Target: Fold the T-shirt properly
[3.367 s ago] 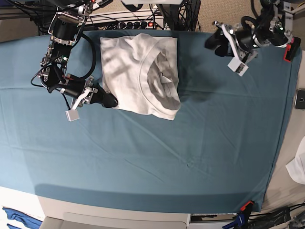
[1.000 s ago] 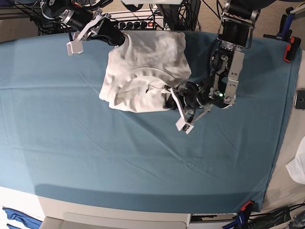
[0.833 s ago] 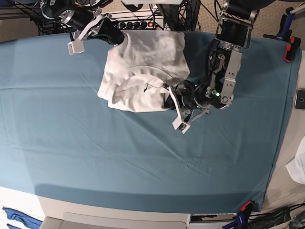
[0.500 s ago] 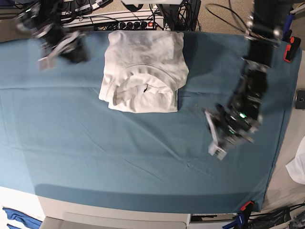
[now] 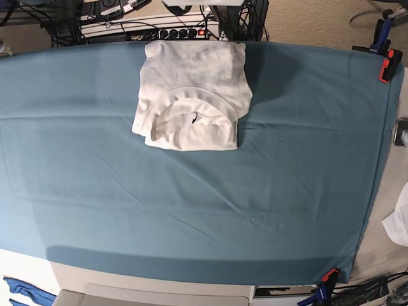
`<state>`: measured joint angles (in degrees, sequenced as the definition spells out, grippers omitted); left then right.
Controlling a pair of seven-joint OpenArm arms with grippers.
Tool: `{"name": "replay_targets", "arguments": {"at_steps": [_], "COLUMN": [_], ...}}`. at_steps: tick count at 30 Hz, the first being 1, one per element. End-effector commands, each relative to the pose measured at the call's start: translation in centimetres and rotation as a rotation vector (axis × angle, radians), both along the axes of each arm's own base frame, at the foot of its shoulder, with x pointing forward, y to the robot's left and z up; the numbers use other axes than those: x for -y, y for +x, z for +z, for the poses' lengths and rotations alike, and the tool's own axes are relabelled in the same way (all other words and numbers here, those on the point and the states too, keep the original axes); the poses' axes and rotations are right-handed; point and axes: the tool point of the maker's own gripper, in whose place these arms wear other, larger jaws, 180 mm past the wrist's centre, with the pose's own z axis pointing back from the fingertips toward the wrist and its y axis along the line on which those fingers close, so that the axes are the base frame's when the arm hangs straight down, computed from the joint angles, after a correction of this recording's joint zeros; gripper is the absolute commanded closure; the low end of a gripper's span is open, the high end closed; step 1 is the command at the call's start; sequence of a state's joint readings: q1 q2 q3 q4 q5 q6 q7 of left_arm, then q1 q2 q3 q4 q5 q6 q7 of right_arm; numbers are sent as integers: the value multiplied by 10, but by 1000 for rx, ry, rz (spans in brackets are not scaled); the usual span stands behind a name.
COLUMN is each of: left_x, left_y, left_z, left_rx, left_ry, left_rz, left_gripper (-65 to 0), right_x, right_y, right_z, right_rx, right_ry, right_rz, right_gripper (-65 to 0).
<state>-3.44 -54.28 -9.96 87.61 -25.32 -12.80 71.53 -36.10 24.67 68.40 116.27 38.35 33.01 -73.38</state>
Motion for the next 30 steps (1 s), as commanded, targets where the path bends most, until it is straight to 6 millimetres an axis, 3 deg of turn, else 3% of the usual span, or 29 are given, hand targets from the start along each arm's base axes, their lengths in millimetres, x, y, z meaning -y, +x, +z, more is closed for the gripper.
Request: {"name": "replay_targets", "arguments": {"at_steps": [1,5,8,12,18,22,25,30], "left_x": [-11,-21,-16,1,26,46,68,114], "left_y": [-12,-96,-152,-182,-186,-205,-235,-290], "left_z": [9,-20,-33,-17,27,50,49,30], "left_rx": [-22,-245,-364,-398,-287,-219,-236,-327], "left_ry": [4,-74,-139,-175,-78,-70,-144,-385], "left_rz": [-3,11,20,-52,-167,-165,-136,-75], "left_gripper": [0,0,0,0,0,0,0,0], "right_x": [1,-7,-15,-27,-43,-50,-51,-64], "right_y": [-8,-64,-102,-135,-145,-144,-142,-137], "right_z": [3,-22,-34,-43,-52,-54,-55,-71], "right_rx": [-34,-216,-313,-380,-360,-346,-342,-356], "right_ry": [-20,30,67,115,191,226,233,281], "right_rz": [8,-36,-76,-116,-132,-128,-123,-62], "right_gripper": [-259,-259,-259,-259,-259,-259,-259,-259]}}
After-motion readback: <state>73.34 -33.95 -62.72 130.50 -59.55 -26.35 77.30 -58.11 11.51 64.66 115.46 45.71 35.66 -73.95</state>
